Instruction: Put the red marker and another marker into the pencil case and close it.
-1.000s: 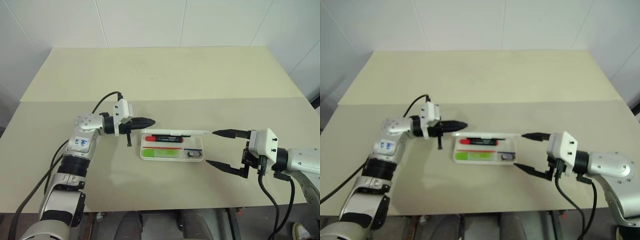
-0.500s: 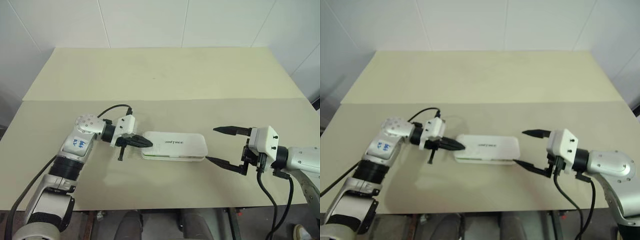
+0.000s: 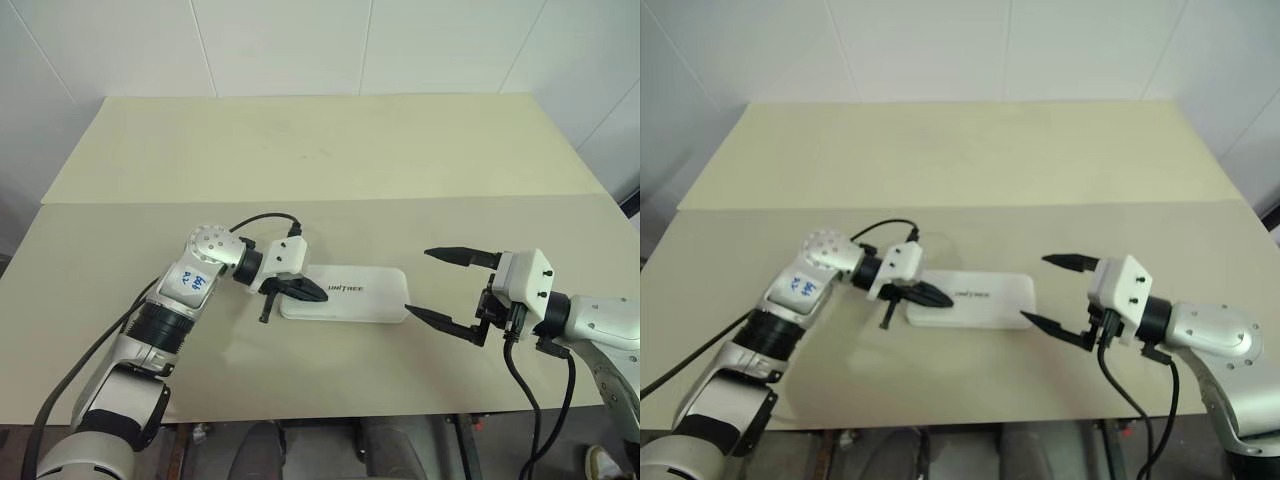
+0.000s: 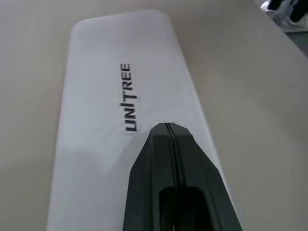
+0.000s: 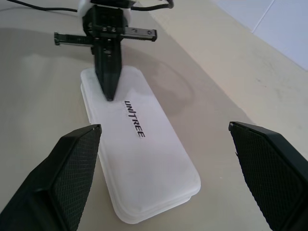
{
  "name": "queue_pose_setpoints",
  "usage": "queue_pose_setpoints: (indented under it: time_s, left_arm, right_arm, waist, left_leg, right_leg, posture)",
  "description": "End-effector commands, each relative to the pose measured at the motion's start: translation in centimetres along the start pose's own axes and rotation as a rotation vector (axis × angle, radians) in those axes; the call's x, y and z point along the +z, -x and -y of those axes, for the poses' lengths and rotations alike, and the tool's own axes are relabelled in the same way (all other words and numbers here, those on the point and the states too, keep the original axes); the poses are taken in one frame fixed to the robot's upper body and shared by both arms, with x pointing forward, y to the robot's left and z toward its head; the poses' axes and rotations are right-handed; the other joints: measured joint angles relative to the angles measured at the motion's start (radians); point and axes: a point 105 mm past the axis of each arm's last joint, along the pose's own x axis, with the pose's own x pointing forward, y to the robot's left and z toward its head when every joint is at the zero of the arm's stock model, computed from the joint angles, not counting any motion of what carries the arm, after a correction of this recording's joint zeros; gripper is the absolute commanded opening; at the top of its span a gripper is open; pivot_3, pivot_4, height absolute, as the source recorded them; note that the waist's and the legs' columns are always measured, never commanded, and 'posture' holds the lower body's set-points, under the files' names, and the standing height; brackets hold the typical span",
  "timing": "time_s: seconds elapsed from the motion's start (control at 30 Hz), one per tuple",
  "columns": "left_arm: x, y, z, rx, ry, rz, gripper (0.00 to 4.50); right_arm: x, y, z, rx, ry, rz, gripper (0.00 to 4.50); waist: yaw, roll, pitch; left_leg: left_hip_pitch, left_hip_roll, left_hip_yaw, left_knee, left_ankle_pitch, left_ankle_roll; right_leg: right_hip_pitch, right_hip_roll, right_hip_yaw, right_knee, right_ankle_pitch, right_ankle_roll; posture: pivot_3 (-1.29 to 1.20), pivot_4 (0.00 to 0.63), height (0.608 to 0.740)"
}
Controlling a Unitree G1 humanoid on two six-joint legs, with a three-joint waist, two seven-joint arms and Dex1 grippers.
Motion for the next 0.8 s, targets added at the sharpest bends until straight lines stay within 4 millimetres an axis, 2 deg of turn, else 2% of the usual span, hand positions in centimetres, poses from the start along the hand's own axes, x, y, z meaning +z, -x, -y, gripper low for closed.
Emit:
queue_pose_setpoints:
  time_s: [0.03,0.23,0.37,0.43,0.53,0.57,0.6,0.67,0.73,0.8]
  left_arm:
    - [-0.5,0.1,-0.1,0.009,0.001,-0.063,0.02]
    - [-1.4,-0.1,0.2,0.017,0.055,-0.068,0.02]
    - [0.6,0.1,-0.1,0.052,0.078,0.064,0.02]
    - [1.5,0.9,-0.4,0.084,0.104,0.134,0.02]
    - [1.8,2.5,-0.6,0.151,0.127,0.175,0.02]
    - [2.0,3.1,-0.5,0.17,0.122,0.195,0.42]
    - [2.3,3.9,-0.1,0.177,0.113,0.228,0.6]
    - [2.7,5.0,0.4,0.211,0.091,0.269,1.25]
    - [2.7,5.7,0.6,0.256,0.082,0.287,1.94]
    - [2.3,7.4,1.4,0.319,0.054,0.341,2.76]
  right_arm:
    - [1.1,-0.2,-0.3,-0.008,0.037,0.033,4.5]
    - [1.3,-0.5,-0.4,-0.02,0.036,0.047,4.5]
    - [1.2,-0.8,-0.5,-0.013,0.029,0.054,4.5]
    - [1.1,-0.9,-0.5,-0.005,0.026,0.054,4.5]
    - [0.8,-1.0,-0.3,0.004,0.02,0.053,4.5]
    - [0.7,-1.0,-0.2,0.009,0.017,0.053,4.5]
    - [0.7,-1.1,0.0,0.01,0.013,0.057,4.5]
    - [0.7,-1.1,0.3,0.011,0.007,0.063,4.5]
    - [0.5,-1.1,0.5,0.014,0.009,0.063,4.5]
    - [0.6,-1.2,1.0,0.01,0.006,0.071,4.5]
  waist:
    - [0.0,0.0,0.0]
    - [0.0,0.0,0.0]
    - [0.0,0.0,0.0]
    - [-0.001,0.0,0.0]
    - [-0.002,0.0,0.0]
    - [-0.002,0.0,0.0]
    - [-0.004,0.0,0.0]
    - [-0.005,0.0,0.0]
    - [-0.001,0.0,0.0]
    - [0.0,0.0,0.0]
  left_leg:
    - [0.0,0.0,0.0,0.0,0.0,0.0]
    - [0.0,0.0,0.0,0.0,0.0,0.0]
    - [0.0,0.0,0.0,0.0,0.0,0.0]
    - [0.0,0.0,0.0,0.0,0.0,0.0]
    - [0.0,0.0,0.0,0.0,0.0,0.0]
    - [0.0,0.0,0.0,-0.001,0.0,0.001]
    - [0.0,0.0,0.0,-0.001,0.0,0.001]
    - [0.0,0.0,0.0,-0.002,0.0,0.0]
    - [0.001,0.0,0.0,-0.002,0.0,0.0]
    - [0.001,0.0,0.0,-0.002,0.0,0.0]
  right_leg:
    - [0.0,0.0,0.0,0.0,0.0,0.0]
    - [0.001,0.0,0.0,0.0,0.0,0.0]
    - [0.001,0.0,0.0,0.0,0.0,-0.001]
    - [0.001,0.0,0.0,0.0,0.0,-0.001]
    - [0.0,0.0,0.0,0.0,0.0,0.0]
    - [-0.001,0.0,0.0,0.0,0.0,0.0]
    - [-0.001,0.0,0.0,0.0,0.0,0.0]
    - [0.0,0.0,0.0,0.0,0.0,-0.001]
    - [-0.001,0.0,0.0,0.0,0.0,-0.001]
    - [-0.001,0.0,0.0,0.0,0.0,-0.001]
  posture:
    - [0.0,0.15,0.74]
    - [0.0,0.15,0.74]
    - [0.0,0.15,0.74]
    - [0.0,0.15,0.74]
    - [0.0,0.15,0.74]
    - [0.0,0.15,0.74]
    - [0.0,0.15,0.74]
    - [0.0,0.15,0.74]
    - [0.0,0.15,0.74]
    - [0.0,0.15,0.74]
